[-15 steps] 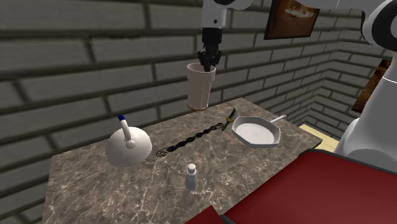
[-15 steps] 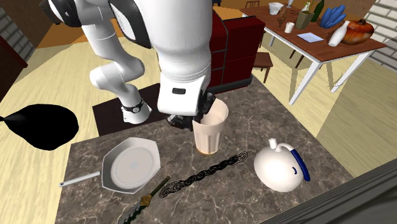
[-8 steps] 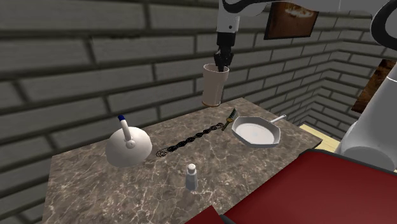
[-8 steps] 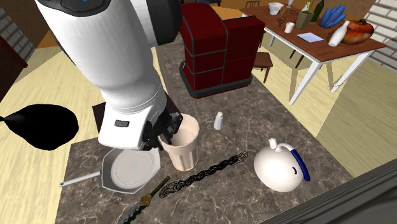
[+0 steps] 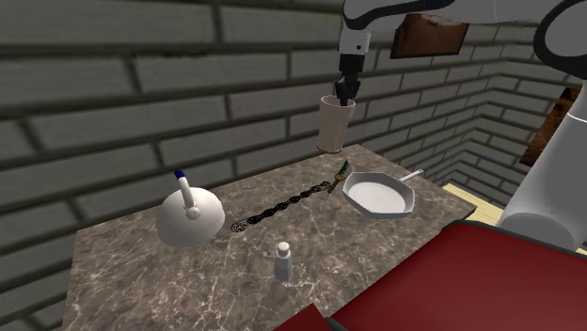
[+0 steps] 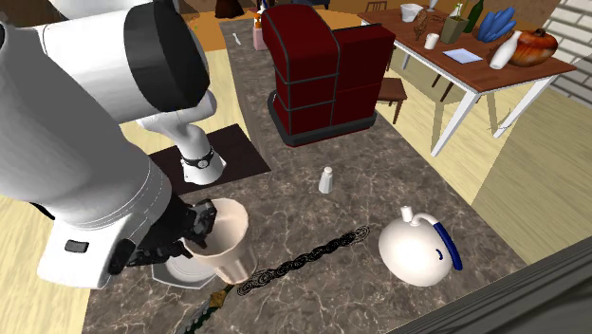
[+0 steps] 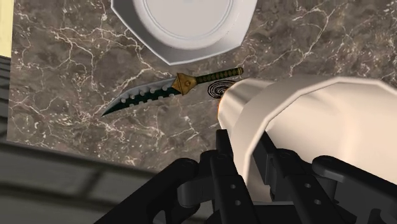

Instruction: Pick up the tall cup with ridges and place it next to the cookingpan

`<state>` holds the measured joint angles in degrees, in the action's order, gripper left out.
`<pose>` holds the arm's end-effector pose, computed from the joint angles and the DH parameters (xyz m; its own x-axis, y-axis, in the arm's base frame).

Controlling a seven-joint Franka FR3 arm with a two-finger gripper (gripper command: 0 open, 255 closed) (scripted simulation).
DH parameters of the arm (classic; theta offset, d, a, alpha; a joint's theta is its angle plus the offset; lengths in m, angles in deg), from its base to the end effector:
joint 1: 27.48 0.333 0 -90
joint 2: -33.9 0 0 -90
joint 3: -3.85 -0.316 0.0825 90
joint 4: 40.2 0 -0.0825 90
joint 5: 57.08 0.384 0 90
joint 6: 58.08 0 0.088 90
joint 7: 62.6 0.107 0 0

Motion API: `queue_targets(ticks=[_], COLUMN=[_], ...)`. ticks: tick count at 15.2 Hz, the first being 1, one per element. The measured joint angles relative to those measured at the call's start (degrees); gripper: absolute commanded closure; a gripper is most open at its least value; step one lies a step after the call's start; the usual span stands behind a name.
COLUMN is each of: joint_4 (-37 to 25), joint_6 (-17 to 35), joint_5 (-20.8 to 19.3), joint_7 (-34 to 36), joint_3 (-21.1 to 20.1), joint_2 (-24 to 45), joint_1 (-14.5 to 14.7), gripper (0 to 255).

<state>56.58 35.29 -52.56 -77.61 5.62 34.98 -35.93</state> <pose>0.5521 -0.0913 0.5634 0.9954 0.0783 -0.0557 0.0728 -0.9928 -0.0952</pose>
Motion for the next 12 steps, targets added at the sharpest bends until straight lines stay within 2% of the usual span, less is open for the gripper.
queue_targets(ticks=[7, 12], joint_4=[-2.70, -7.73], joint_6=[0.50, 0.36], joint_5=[-0.25, 0.22], joint_7=[-9.33, -15.29], joint_3=[4.41, 6.94], joint_2=[3.89, 9.20], joint_1=[-4.90, -8.32], gripper=[255, 255])
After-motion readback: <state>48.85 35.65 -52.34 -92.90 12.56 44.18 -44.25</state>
